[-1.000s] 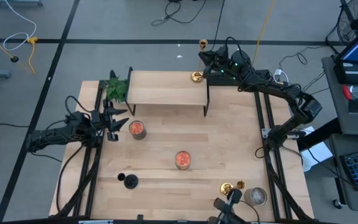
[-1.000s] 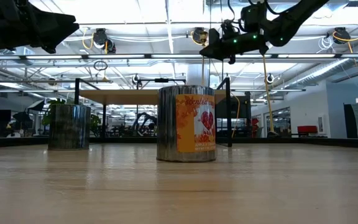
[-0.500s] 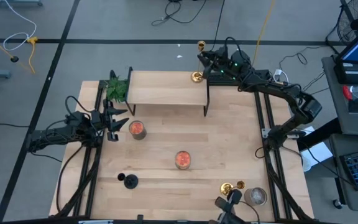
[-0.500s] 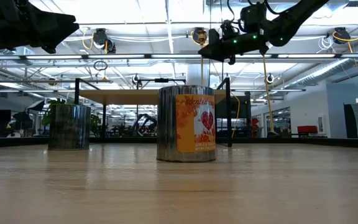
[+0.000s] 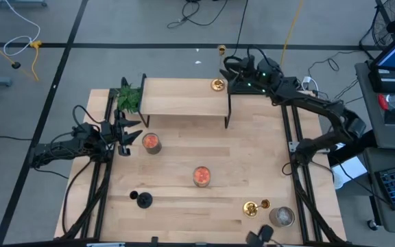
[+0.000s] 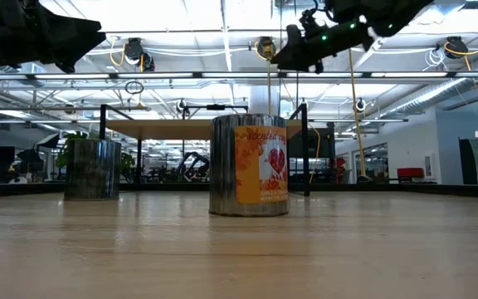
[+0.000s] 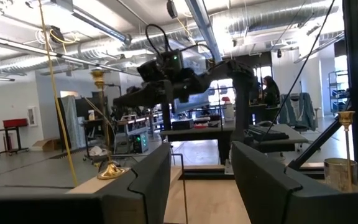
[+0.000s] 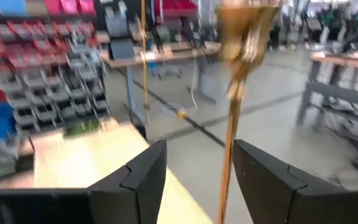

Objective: Pick & Place candle stick holders
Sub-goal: Put the top gold candle holder on the shelf, then put the gold candle holder on the shelf

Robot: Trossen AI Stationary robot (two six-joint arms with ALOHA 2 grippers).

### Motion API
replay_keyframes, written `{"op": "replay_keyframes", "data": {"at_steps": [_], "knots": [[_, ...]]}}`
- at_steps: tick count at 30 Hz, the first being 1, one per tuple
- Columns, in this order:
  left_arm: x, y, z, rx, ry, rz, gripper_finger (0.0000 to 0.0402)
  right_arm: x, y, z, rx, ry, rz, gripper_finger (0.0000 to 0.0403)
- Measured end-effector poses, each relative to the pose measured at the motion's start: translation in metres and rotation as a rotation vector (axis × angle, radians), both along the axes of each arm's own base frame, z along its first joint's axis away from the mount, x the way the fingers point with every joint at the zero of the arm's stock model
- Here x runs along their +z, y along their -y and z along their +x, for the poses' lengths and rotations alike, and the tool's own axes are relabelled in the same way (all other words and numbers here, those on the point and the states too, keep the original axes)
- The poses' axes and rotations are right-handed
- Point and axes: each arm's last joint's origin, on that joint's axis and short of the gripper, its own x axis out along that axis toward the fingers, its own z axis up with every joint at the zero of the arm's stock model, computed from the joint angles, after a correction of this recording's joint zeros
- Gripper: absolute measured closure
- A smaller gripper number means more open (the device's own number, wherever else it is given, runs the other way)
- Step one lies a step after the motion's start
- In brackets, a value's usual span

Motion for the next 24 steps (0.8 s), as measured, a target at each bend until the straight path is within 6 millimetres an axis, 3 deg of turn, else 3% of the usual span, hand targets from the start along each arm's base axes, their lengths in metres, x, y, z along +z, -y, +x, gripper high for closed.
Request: {"op": "replay_keyframes", "data": {"at_steps": [12,18,24], "knots": [[0.0,0.0,0.0,0.0,0.0,0.0,0.0227,0.019,-0.055,-0.033,-0.012,-0.188,0.074,0.0219],[-0.002,0.0,0.001,-0.001,-0.016,-0.004,0.0227,0.008,-0.098,-0.047,0.114,-0.405,0.193,0.022],[-0.001,0.0,0.0,-0.001,-0.015,-0.005,0.0227,-0.006,-0.141,-0.074,0.199,-0.633,0.405,0.022]]}}
